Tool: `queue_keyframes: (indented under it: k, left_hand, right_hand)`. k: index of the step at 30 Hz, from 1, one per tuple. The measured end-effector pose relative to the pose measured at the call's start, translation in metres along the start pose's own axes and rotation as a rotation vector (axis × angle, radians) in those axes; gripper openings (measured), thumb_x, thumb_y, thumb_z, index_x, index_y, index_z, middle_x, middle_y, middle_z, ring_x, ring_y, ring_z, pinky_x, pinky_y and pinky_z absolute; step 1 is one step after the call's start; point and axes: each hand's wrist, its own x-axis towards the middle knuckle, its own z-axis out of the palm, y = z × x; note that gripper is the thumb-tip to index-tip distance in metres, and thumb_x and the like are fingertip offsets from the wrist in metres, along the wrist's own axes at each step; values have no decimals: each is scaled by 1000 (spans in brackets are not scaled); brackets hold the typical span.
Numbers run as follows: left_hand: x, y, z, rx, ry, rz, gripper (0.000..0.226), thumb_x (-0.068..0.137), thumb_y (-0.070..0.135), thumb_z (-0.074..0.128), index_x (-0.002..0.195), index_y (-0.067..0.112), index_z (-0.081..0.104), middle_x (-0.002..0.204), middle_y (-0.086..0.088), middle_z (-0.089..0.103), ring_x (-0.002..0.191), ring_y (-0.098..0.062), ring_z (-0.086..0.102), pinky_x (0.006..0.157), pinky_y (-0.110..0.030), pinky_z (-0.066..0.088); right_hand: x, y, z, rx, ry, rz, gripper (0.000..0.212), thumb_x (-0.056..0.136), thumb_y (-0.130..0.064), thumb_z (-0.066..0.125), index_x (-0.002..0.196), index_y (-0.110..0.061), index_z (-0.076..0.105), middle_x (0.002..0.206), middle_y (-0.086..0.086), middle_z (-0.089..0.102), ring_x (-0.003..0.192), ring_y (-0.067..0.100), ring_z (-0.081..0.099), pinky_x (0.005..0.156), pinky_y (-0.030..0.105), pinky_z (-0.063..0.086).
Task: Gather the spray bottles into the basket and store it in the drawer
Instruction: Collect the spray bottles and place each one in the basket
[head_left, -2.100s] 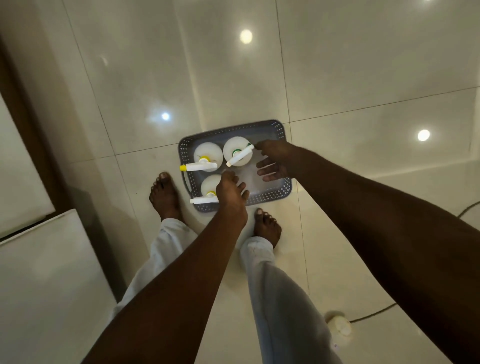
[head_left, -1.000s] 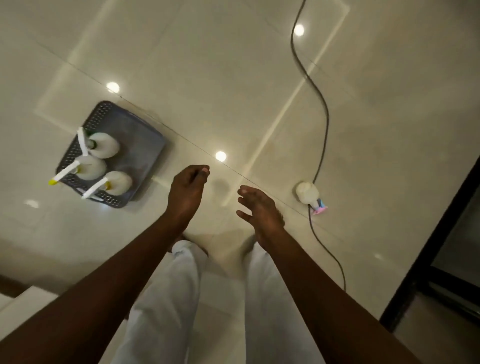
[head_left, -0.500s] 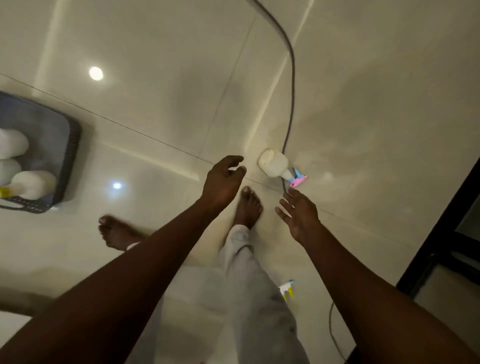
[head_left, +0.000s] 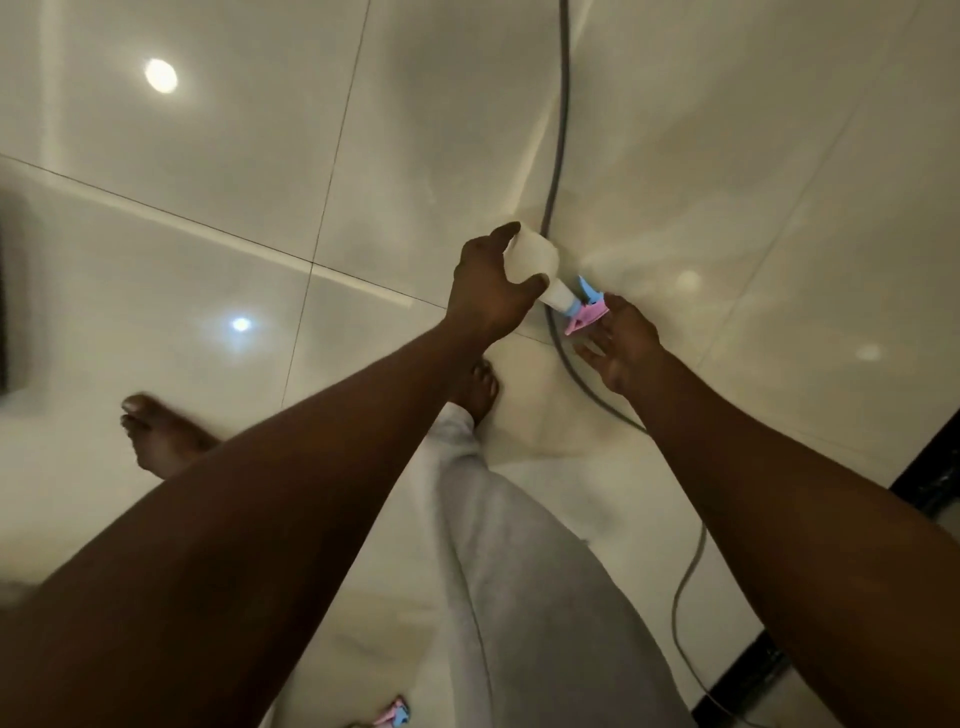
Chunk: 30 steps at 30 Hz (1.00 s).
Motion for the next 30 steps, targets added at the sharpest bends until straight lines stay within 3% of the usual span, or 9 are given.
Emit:
queue_keyframes:
  k: [4, 9, 14, 17, 19, 24, 26, 30]
  left_hand:
    - [15, -5, 7, 28, 12, -8, 74, 90, 32, 78, 155, 18, 45, 147, -12, 53, 134, -28, 53, 98, -24, 38]
    - [13, -6, -8, -95, 70, -36, 69, 91, 33, 77, 152, 17, 49, 150, -8, 56, 135, -26, 54, 108, -34, 46]
    - [-2, -13, -48, -130, 154, -28, 44, 92, 23, 72, 136, 16, 65, 134, -4, 70, 123, -20, 64, 103, -28, 50]
    - [-11, -18, -67, -90, 179, -5, 51, 94, 23, 69, 143, 14, 60, 143, -6, 65, 134, -21, 58, 106, -20, 39]
    - [-8, -19, -79, -100, 191, -13, 59, 94, 27, 71, 148, 14, 54, 148, -8, 59, 138, -23, 53, 105, -19, 32]
    - [16, -14, -85, -134, 56, -16, 61, 91, 33, 76, 147, 19, 57, 149, -7, 59, 136, -26, 56, 114, -34, 43]
    - [20, -15, -76, -147, -32, -31, 63, 90, 34, 78, 147, 18, 58, 152, -6, 57, 139, -25, 54, 114, -32, 42]
    - [16, -22, -63, -195, -73, -57, 72, 92, 32, 76, 156, 16, 46, 157, -9, 51, 143, -28, 49, 115, -34, 39]
  right_hand:
    - [18, 2, 0, -10, 33, 14, 40, 103, -32, 62, 136, -10, 65, 132, 16, 72, 114, 29, 71, 107, 44, 55]
    - [2, 3, 6, -3, 6, -50, 40, 108, -27, 58, 144, -10, 59, 138, 16, 68, 125, 29, 67, 106, 45, 54]
    - [-34, 2, 41, -94, -27, -132, 22, 104, -23, 65, 126, -18, 64, 129, 7, 64, 132, 26, 59, 105, 46, 55]
    - [-51, -8, 73, -130, -10, -125, 46, 102, -30, 68, 145, -19, 56, 130, 2, 60, 130, 26, 55, 103, 52, 54]
    - [-53, -18, 94, -106, 20, -98, 51, 101, -34, 70, 147, -20, 54, 128, 4, 59, 125, 25, 57, 106, 56, 53]
    - [-32, -32, 116, -51, -7, 6, 44, 101, -38, 65, 138, -17, 58, 136, 13, 64, 123, 29, 64, 110, 54, 48]
    - [-25, -31, 115, -29, -31, 54, 38, 104, -36, 60, 132, -12, 60, 138, 13, 67, 123, 28, 65, 114, 53, 45]
    - [-26, -19, 116, 70, -96, 52, 43, 105, -29, 58, 143, -9, 59, 138, 14, 68, 130, 30, 64, 114, 52, 48]
